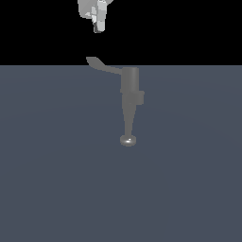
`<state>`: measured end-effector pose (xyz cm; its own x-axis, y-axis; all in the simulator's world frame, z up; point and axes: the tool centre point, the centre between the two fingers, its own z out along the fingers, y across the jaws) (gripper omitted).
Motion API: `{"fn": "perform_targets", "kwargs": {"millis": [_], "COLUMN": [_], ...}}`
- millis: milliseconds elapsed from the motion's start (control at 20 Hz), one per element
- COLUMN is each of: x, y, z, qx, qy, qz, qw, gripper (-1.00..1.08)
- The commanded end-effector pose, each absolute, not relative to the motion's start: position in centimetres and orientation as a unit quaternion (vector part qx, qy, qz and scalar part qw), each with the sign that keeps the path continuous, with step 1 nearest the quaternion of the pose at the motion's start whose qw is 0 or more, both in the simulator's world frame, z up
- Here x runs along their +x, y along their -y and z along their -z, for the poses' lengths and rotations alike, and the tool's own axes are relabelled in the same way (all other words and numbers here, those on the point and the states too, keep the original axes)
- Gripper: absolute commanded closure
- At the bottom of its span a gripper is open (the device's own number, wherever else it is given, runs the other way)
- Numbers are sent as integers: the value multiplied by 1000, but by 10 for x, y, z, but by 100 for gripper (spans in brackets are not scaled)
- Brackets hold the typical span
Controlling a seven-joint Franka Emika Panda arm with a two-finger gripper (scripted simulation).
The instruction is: Turn on the faucet by rotating a designated handle.
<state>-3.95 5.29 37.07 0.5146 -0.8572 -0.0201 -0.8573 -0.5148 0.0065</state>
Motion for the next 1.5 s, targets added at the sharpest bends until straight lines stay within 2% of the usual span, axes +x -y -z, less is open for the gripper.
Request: {"fn": "perform_targets", "kwargs": {"millis": [0,700,1450], "x": [-29,17,27], "y": [-57,-74,-79], "z": [-362,-313,-300], "qx": [-854,-767,-743], "qy": [-520,-642,-670], "qz": [-10,-3,0], "qw": [2,1,0], "gripper": [108,108,108]}}
